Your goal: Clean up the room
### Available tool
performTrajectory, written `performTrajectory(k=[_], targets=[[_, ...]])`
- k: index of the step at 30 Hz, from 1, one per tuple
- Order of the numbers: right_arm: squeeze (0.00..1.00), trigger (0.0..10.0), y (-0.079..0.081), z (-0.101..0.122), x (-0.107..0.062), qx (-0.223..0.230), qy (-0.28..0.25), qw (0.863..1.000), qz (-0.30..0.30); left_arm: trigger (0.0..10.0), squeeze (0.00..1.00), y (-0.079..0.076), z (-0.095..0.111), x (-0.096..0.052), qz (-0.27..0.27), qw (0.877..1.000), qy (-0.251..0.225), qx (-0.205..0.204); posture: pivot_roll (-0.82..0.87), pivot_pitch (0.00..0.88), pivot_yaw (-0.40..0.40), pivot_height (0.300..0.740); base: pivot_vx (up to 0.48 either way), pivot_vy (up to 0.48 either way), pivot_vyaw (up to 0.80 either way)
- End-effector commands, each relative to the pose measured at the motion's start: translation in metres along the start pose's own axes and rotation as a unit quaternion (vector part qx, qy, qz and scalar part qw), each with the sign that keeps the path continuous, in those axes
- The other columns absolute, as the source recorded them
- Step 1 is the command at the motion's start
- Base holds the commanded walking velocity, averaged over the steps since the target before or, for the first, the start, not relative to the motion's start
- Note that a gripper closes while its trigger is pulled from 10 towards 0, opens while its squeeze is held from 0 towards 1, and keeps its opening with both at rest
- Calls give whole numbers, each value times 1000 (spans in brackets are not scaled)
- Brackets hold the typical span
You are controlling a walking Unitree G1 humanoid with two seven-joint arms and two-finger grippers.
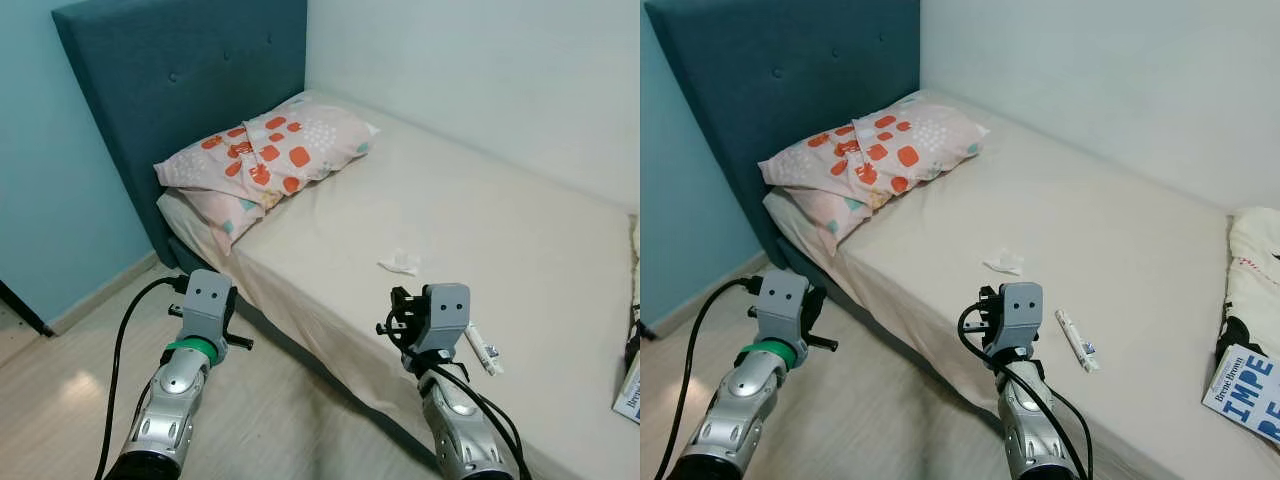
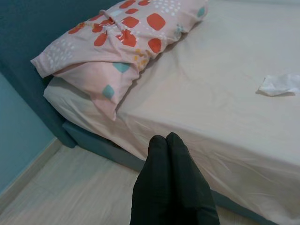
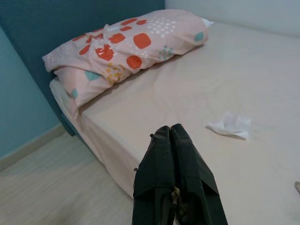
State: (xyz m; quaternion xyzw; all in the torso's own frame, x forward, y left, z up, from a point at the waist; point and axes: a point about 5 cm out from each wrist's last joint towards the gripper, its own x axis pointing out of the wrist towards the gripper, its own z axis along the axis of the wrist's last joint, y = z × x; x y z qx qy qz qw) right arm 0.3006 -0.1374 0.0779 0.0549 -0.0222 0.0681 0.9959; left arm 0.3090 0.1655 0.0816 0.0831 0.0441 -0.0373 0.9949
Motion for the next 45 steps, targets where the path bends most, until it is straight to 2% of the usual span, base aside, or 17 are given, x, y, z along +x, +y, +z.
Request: performTrajectory(k=[1,8,11,13,17,21,26,31,38,45], targets=[[0,10000,-2,-2,-2,0,2,1000,-1,10000,0,-3,-7,-2,-4,1000,14,0,7,0,19,740,0,0,0],[0,10000,-1,-1,-1,2,0,1000,1,10000,0,-3,-6,-2,-6,1000,13,-4,7,0,19,740,0,0,0],[0,10000,2,0,0,6,-4,1000,10,10000,0,-6,-6,-2,-24,999,20,-19,7,0,18,740,0,0,0],[0,10000,8,3,0,12,-13,999,27,10000,0,-11,-7,-3,-59,998,27,-15,8,0,18,740,0,0,0],[0,10000,10,3,0,15,-14,999,33,10000,0,-13,-7,-3,-71,997,28,-11,8,0,18,740,0,0,0],[0,10000,15,3,2,14,-8,999,45,10000,0,-14,-7,-3,-74,996,30,-34,8,0,16,740,0,0,0],[0,10000,12,0,1,7,-1,999,47,10000,0,-13,-9,-4,-82,996,31,-18,7,0,15,740,0,0,0],[0,10000,2,1,2,-2,1,1000,17,10000,0,-15,-9,-6,-80,996,28,-8,9,0,15,740,0,0,795],[0,10000,4,1,2,2,2,1000,23,10000,0,-19,-10,-8,-84,996,22,6,10,0,14,740,0,0,799],[0,10000,6,-1,2,4,6,1000,24,10000,0,-15,-7,-6,-65,998,19,12,12,0,18,740,0,0,794]])
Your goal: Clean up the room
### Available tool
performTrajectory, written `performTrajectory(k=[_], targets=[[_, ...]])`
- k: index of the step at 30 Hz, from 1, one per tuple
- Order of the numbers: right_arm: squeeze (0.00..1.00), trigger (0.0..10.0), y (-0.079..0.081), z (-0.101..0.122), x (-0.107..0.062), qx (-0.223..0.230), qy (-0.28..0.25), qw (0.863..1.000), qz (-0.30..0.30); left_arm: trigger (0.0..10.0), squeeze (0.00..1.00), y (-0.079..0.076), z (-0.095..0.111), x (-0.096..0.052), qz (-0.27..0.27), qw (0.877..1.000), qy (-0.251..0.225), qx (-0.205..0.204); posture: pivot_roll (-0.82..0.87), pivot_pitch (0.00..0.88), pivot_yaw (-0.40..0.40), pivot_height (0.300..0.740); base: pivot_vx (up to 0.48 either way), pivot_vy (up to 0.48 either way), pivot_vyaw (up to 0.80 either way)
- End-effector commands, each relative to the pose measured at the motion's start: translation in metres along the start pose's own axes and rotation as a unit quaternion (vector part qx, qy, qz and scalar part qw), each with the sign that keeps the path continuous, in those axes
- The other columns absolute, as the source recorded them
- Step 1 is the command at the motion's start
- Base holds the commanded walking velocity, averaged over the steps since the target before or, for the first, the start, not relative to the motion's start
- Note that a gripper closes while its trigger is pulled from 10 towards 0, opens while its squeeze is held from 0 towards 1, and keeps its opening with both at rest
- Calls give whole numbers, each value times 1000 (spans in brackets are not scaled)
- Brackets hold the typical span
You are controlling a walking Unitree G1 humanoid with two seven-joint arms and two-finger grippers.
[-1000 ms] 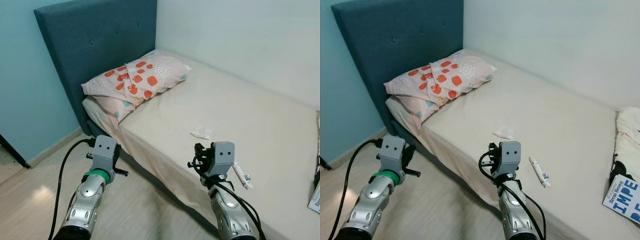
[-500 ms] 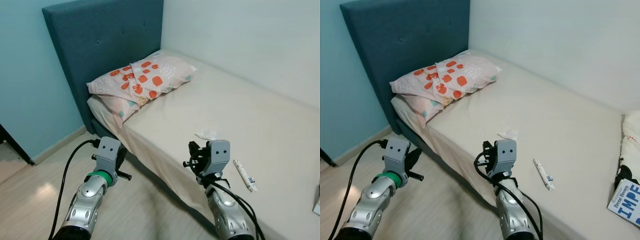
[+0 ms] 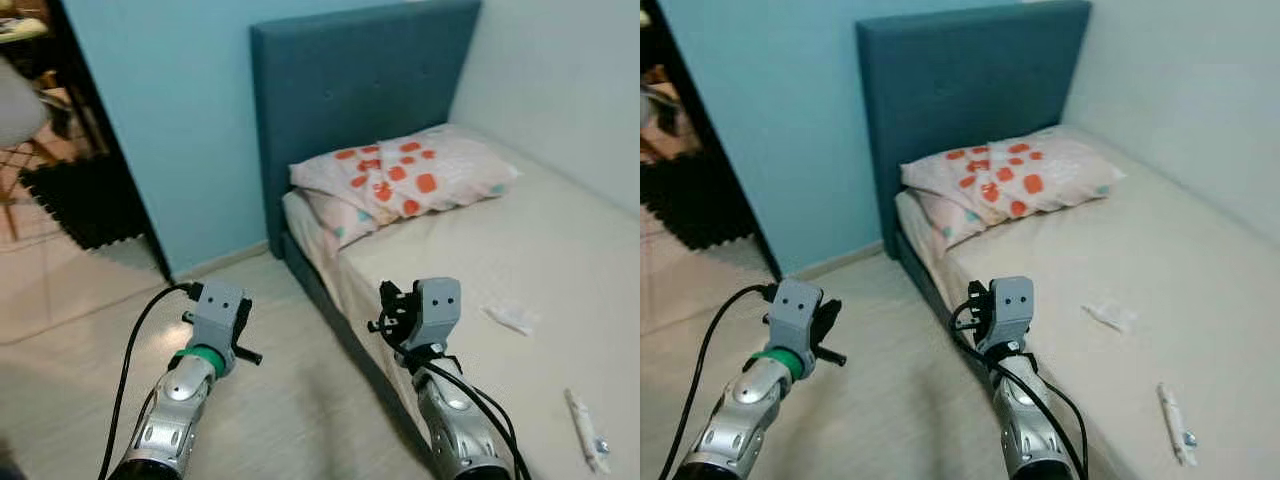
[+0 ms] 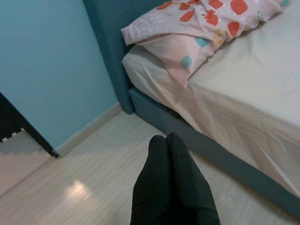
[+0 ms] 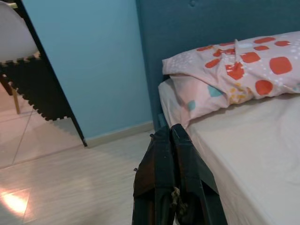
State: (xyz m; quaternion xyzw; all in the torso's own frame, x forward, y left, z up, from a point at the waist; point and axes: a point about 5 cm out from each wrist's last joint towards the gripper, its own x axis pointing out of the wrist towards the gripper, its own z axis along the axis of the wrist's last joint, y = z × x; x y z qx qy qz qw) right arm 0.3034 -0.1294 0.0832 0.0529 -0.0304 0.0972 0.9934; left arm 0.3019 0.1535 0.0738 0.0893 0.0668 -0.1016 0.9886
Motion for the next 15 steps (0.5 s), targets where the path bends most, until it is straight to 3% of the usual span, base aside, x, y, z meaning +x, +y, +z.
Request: performTrajectory(k=[1,9,13,15], targets=[[0,10000,-2,-5,-2,6,12,1000,-6,10000,0,-1,-1,0,3,1000,1,5,12,0,18,740,0,0,788],[0,10000,-3,-4,-2,17,7,1000,-14,10000,0,3,0,1,14,1000,1,9,12,0,19,740,0,0,784],[0,10000,-5,-2,-3,13,-1,1000,-20,10000,0,2,0,1,14,1000,1,9,11,0,20,740,0,0,0],[0,10000,-6,-1,-3,14,-5,1000,-22,10000,0,2,0,1,14,1000,1,10,12,0,20,740,0,0,731]])
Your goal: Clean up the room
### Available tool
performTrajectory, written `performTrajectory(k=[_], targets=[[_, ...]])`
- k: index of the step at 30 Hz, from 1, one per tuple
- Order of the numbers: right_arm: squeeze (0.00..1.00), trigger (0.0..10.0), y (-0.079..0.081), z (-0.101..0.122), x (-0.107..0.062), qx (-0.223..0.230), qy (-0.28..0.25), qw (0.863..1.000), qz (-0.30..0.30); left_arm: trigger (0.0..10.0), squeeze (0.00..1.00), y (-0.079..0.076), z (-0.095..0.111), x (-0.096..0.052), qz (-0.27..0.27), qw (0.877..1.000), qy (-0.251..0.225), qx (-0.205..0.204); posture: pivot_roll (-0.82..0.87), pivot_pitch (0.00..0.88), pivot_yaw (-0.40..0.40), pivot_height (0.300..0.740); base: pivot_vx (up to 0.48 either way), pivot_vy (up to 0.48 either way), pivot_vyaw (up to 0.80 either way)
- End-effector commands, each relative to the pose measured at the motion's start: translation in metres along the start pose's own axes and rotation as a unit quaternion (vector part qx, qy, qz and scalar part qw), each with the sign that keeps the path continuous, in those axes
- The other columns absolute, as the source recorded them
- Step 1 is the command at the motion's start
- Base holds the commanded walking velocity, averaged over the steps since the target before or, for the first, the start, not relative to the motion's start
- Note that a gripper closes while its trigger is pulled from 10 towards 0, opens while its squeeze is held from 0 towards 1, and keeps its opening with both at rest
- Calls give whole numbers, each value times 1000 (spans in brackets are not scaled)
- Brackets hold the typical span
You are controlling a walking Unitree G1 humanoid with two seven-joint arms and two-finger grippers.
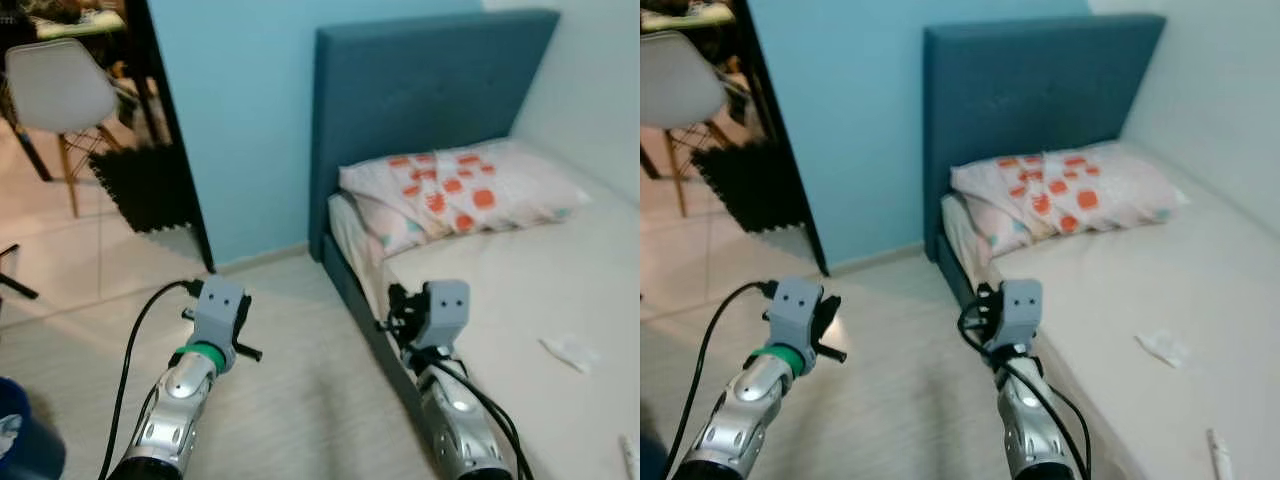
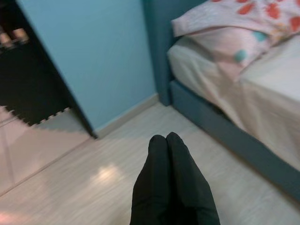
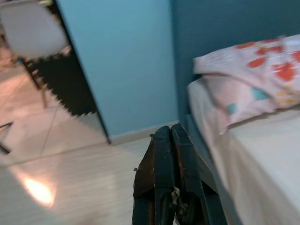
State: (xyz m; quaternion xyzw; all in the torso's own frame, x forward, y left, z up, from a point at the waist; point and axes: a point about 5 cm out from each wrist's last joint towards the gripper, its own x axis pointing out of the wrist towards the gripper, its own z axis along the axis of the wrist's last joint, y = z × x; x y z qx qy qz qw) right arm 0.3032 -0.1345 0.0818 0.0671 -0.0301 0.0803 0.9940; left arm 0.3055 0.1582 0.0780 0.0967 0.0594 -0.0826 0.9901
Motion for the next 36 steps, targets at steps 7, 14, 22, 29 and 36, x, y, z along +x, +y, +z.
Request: performTrajectory(k=[7,14,22,29,36], targets=[[0,10000,-5,-1,-1,-4,5,1000,-16,10000,0,-4,-4,-2,-4,1000,6,3,11,0,19,740,0,0,748],[0,10000,-3,-2,-1,0,7,1000,-11,10000,0,-4,-4,-2,-4,1000,6,3,10,0,19,740,0,0,756],[0,10000,-4,-4,-2,0,10,1000,-13,10000,0,-3,-5,-1,2,1000,11,7,8,0,17,740,0,0,752],[0,10000,-5,-2,-1,0,6,1000,-17,10000,0,-1,-4,2,14,1000,12,8,6,0,18,740,0,0,495],[0,10000,-3,-1,-1,1,0,1000,-14,10000,0,-1,-1,6,18,1000,10,10,4,0,19,740,395,0,0]])
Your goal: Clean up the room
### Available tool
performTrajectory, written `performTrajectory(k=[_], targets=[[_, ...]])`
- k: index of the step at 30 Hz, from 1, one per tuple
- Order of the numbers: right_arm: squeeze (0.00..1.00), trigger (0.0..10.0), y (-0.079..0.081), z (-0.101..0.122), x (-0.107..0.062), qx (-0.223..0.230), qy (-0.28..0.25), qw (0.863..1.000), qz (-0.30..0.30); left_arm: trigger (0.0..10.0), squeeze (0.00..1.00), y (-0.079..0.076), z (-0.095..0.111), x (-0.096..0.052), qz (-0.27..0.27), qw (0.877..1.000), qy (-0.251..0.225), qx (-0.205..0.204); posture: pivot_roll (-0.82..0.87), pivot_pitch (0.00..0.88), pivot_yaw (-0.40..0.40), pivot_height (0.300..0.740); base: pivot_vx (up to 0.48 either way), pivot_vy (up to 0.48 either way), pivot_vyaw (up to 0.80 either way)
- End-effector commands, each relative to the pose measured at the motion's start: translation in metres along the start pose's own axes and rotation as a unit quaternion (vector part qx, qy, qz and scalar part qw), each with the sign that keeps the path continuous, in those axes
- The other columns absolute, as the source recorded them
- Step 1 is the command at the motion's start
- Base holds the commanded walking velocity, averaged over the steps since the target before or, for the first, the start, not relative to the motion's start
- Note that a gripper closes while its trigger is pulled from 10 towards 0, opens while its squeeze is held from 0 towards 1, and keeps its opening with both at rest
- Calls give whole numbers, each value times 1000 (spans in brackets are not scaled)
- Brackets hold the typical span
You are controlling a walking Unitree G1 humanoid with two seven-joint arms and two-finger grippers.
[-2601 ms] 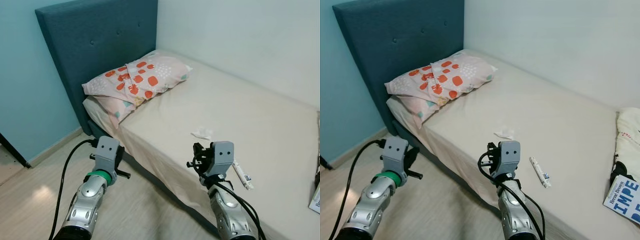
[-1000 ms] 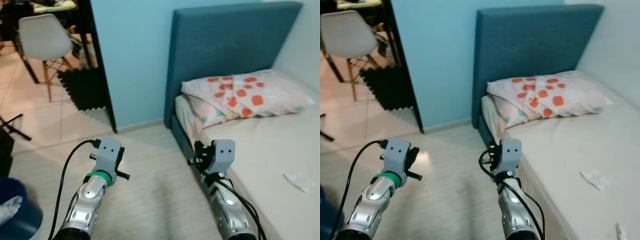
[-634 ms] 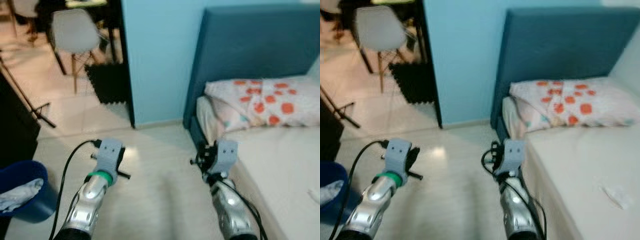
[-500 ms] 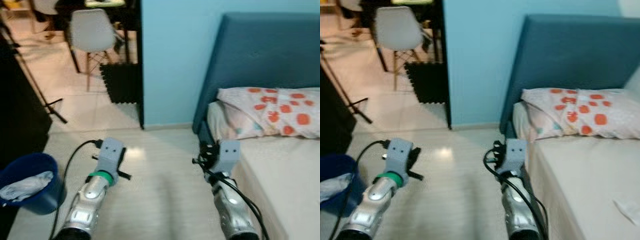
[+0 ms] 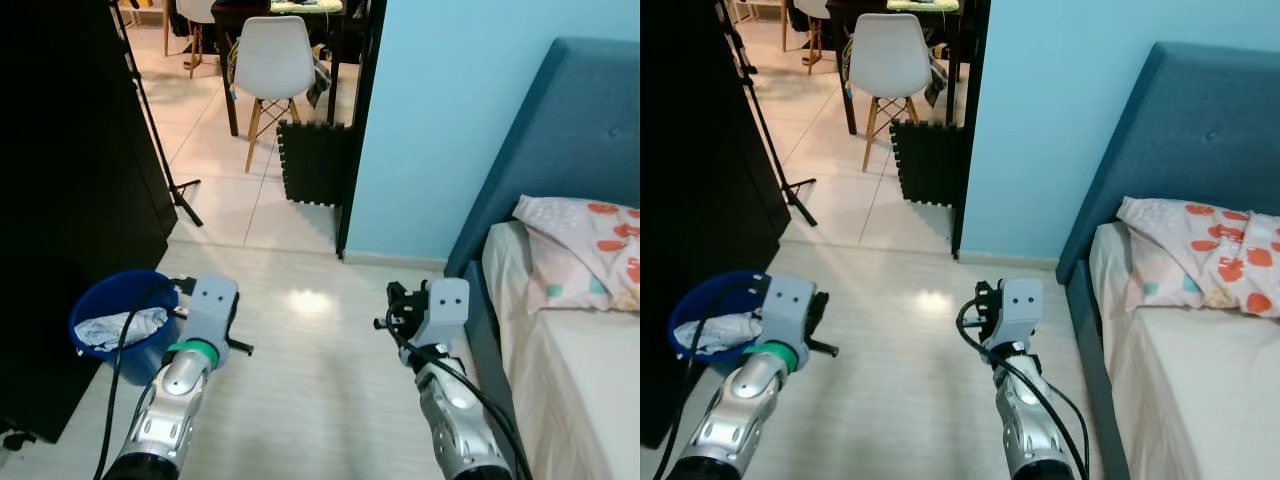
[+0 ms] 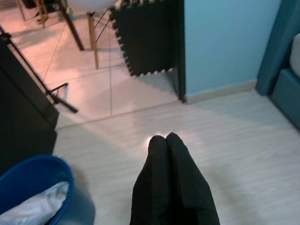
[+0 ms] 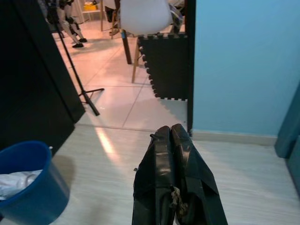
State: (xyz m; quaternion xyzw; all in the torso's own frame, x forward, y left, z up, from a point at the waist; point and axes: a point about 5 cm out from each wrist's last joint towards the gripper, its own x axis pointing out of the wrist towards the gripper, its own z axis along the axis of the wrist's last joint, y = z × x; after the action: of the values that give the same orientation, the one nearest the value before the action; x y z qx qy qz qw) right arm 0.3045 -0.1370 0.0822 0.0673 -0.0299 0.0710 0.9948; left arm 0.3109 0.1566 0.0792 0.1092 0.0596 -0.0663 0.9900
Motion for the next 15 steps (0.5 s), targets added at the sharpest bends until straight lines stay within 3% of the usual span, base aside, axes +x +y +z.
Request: performTrajectory(k=[1,15], targets=[[0,10000,-1,-2,-1,1,1,1000,-5,10000,0,-1,-4,0,1,1000,8,-1,4,0,19,740,435,0,0],[0,10000,-1,-3,-2,2,2,1000,-4,10000,0,-2,-4,0,-4,1000,4,2,4,0,22,740,437,0,0]])
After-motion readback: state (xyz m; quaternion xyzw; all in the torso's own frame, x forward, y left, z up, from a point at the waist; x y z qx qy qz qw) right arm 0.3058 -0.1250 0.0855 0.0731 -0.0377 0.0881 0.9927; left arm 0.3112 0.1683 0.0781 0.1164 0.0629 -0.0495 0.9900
